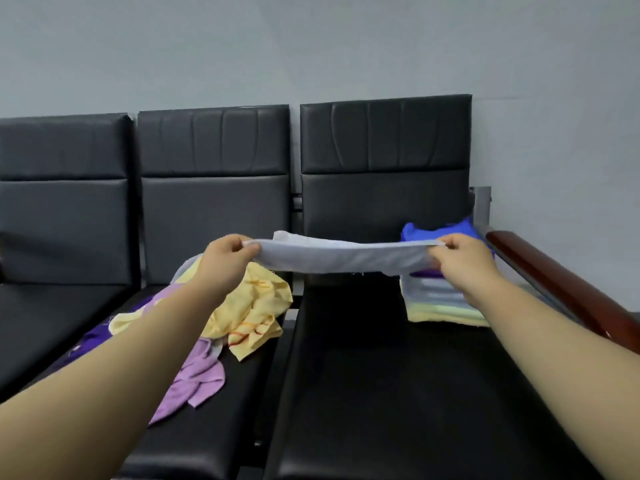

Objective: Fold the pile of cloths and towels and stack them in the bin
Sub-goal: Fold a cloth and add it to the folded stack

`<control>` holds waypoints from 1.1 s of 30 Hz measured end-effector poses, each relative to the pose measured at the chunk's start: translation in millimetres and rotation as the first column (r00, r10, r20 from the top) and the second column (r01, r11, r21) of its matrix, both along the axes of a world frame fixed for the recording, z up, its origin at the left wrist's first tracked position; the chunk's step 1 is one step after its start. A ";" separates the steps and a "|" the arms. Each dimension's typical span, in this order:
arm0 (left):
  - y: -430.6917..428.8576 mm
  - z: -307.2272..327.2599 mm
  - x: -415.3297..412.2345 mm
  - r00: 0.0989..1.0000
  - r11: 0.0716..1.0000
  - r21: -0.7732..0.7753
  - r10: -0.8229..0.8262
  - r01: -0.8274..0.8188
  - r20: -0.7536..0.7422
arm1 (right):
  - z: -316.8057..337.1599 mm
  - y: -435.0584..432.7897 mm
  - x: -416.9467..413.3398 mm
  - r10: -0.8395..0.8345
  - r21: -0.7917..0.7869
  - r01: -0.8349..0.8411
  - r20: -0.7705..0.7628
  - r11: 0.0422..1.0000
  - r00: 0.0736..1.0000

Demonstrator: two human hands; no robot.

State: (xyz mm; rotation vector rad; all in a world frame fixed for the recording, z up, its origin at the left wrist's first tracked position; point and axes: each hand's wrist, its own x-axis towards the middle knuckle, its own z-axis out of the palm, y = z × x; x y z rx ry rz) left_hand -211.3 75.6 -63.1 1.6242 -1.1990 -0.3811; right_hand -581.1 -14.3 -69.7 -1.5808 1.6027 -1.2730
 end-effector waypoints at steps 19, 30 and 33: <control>41.4 -124.0 2.9 0.976 0.915 0.355 -0.143 0.192 -0.162 | -116.6 40.3 -30.4 0.304 0.390 -0.212 -0.191 0.896 0.934; 41.5 -133.6 7.3 0.951 0.862 0.455 -0.090 0.223 -0.295 | -122.5 47.8 -29.3 0.331 0.564 -0.201 -0.138 0.801 0.933; 29.1 -139.6 2.8 0.955 0.893 0.416 -0.048 0.173 -0.293 | -127.0 38.9 -24.6 0.277 0.543 -0.166 -0.129 0.823 0.952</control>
